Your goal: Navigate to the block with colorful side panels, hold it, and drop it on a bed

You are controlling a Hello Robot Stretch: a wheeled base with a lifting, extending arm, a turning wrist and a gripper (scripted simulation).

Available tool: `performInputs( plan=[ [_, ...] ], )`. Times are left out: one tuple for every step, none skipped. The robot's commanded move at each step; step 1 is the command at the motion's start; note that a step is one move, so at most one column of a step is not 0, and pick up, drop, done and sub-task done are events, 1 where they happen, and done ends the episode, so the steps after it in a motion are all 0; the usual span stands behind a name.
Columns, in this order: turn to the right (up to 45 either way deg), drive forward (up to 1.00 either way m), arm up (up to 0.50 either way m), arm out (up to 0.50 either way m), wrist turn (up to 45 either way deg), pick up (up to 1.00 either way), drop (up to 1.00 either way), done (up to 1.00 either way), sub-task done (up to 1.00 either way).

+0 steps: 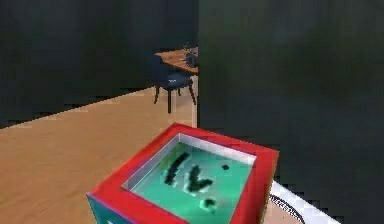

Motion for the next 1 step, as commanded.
performInputs(
  plan=[
    [39.0, 0.0, 0.0, 0.0, 0.0, 0.0, 0.0, 0.0, 0.0]
  ],
)
